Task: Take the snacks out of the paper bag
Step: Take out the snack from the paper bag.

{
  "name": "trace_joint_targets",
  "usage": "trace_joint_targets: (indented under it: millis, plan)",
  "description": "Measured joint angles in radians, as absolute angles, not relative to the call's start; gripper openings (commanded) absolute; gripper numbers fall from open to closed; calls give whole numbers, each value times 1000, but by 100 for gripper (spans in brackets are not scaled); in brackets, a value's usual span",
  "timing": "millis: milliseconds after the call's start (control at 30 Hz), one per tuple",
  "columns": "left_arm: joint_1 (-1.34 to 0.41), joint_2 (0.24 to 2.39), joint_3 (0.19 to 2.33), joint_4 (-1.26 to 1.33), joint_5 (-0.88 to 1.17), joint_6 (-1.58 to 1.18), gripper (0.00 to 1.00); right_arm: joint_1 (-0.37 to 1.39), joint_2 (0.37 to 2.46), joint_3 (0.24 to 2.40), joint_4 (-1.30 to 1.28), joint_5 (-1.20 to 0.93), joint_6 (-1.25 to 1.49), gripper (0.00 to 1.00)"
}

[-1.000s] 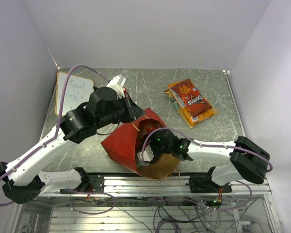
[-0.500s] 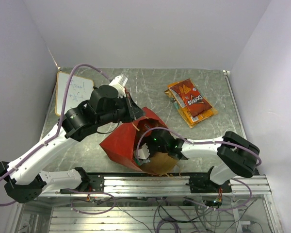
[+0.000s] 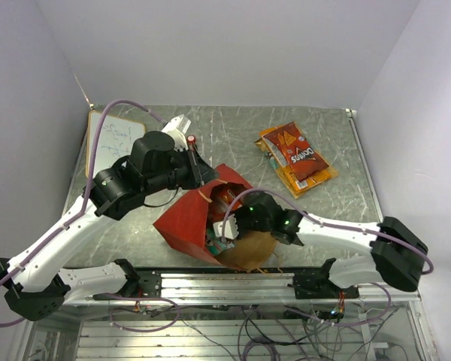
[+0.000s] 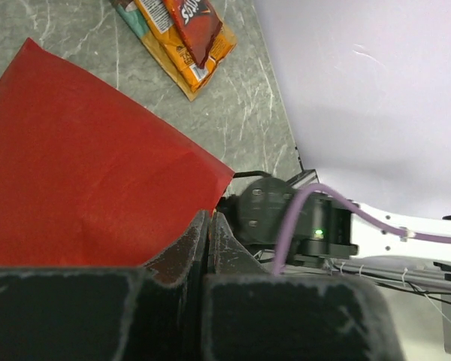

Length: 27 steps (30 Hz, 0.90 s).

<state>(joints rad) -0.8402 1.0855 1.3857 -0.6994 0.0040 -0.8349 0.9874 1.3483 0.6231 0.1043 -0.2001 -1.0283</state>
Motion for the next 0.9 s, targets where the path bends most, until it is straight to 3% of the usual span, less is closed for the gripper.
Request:
trace_joint_targets:
  millis: [633, 900]
  plan:
    - [-773, 1139, 1446, -706, 14, -810, 7, 981, 934, 933, -445, -380, -662, 0]
    - [-744, 1146, 1480, -746, -57, -818, 7, 981, 836, 1104, -622, -290, -498, 0]
